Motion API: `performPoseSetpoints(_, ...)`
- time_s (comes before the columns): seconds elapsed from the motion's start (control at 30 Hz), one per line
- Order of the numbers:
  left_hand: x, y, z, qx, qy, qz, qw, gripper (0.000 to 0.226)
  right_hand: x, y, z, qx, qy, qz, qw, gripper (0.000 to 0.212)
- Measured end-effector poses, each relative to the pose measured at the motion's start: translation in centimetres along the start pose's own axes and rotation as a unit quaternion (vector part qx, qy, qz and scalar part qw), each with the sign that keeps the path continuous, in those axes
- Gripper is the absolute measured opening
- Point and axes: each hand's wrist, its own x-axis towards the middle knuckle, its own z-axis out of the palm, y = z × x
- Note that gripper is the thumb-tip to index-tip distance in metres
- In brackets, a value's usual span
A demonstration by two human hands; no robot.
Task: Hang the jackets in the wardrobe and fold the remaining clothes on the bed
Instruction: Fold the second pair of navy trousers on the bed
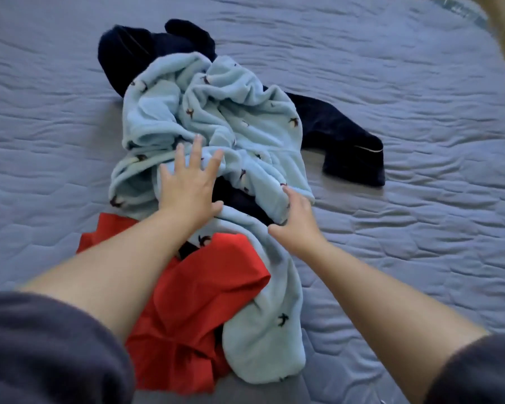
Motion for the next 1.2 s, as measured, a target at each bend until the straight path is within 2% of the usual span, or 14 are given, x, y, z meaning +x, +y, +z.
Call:
performPoseSetpoints(0.07, 2.4, -0.3, 1.5, 0.024, -0.042, 0.011, 0.999, 0.077, 2.6, -0.1, 0.9, 0.036, 0.037, 0.008, 0.999, 0.089)
performPoseSetpoints(0.17, 2.3, -2.7, 3.6, 0.14, -0.054, 0.069, 0.986, 0.032, 4.6, 0.4, 1.8, 0.079, 0.053, 0.041, 0.995, 0.096)
performPoseSetpoints(0.33, -2.1, -9.2, 4.2, 0.267, -0.212, 0.02, 0.94, 0.033, 3.9, -0.2, 2.4, 0.111, 0.003, 0.053, 0.992, 0.1)
performPoseSetpoints(0.53, -3.1, -10.1, 1.1, 0.282, -0.514, -0.027, 0.81, 0.026, 4.4, -3.0, 3.6, 0.083, -0.061, 0.023, 0.994, 0.098)
performPoseSetpoints(0.57, -2.5, -9.5, 0.4, 0.258, -0.485, -0.021, 0.835, 0.019, 4.4, -3.3, 4.2, 0.081, -0.075, 0.015, 0.994, 0.095)
performPoseSetpoints(0.6, -1.7, -8.9, 0.0, 0.19, -0.402, -0.017, 0.896, 0.018, 4.4, -3.5, 5.0, 0.072, -0.088, 0.007, 0.993, 0.087)
performPoseSetpoints(0.67, 0.2, -7.2, -0.6, 0.002, -0.103, 0.012, 0.995, 0.02, 4.4, -3.3, 6.4, 0.046, -0.116, 0.004, 0.992, 0.068)
performPoseSetpoints(0.7, 0.9, -6.0, -0.4, -0.083, 0.017, 0.053, 0.995, 0.023, 4.4, -3.1, 7.0, 0.02, -0.133, 0.002, 0.991, 0.06)
performPoseSetpoints(0.73, 1.6, -5.0, -0.1, -0.135, 0.052, 0.092, 0.985, 0.034, 4.4, -2.8, 7.4, -0.013, -0.15, -0.006, 0.989, 0.055)
performPoseSetpoints(0.8, 2.2, -3.6, 1.4, -0.108, -0.075, 0.124, 0.984, 0.057, 4.5, -2.1, 7.7, -0.056, -0.161, -0.017, 0.985, 0.051)
performPoseSetpoints(0.87, 1.7, -4.0, 3.6, -0.005, -0.211, 0.086, 0.974, 0.049, 4.8, -1.2, 7.5, -0.059, -0.114, 0.012, 0.992, 0.05)
performPoseSetpoints(0.97, 0.7, -6.5, 5.8, 0.098, -0.264, 0.005, 0.96, 0.038, 5.8, 0.9, 6.1, -0.071, 0.015, 0.088, 0.993, 0.044)
performPoseSetpoints(1.07, -0.5, -6.4, 6.4, 0.145, -0.245, -0.028, 0.958, 0.037, 7.4, 1.8, 5.7, 0.101, 0.054, 0.221, 0.969, 0.059)
performPoseSetpoints(1.2, -1.8, -3.6, 6.7, 0.087, -0.023, 0.054, 0.994, 0.051, 8.0, 1.1, 7.1, 0.253, 0.048, 0.305, 0.917, 0.037)
